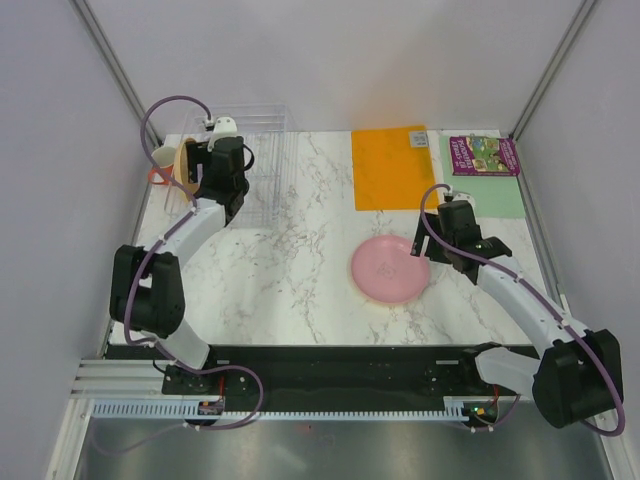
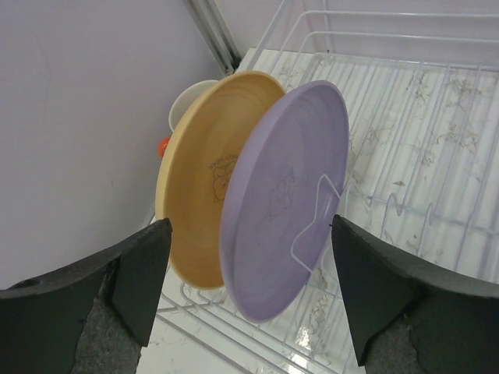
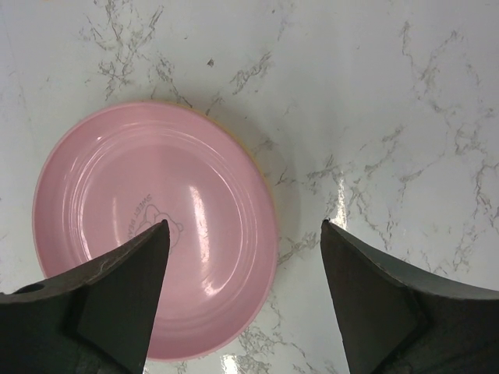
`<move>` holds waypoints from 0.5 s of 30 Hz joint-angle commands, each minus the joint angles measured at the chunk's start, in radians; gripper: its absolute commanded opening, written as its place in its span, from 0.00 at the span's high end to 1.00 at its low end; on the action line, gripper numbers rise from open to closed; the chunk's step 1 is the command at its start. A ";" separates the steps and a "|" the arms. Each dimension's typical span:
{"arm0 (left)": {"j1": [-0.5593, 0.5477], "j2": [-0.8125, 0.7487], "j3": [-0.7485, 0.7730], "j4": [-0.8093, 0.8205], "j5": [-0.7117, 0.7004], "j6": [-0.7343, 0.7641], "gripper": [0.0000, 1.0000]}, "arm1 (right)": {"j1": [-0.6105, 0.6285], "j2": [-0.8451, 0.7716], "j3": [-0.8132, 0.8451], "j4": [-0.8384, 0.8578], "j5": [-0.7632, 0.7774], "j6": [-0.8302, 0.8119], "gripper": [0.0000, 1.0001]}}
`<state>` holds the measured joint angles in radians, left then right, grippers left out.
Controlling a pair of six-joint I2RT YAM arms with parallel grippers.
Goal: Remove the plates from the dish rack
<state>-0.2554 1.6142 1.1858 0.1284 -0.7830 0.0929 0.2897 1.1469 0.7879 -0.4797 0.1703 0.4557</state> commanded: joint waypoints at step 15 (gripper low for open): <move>0.039 0.145 0.100 0.102 -0.087 0.097 0.52 | -0.003 0.028 0.007 0.049 -0.031 -0.015 0.16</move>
<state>-0.2237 1.7580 1.2461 0.1894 -0.8268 0.1570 0.2897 1.1728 0.7879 -0.4625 0.1482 0.4488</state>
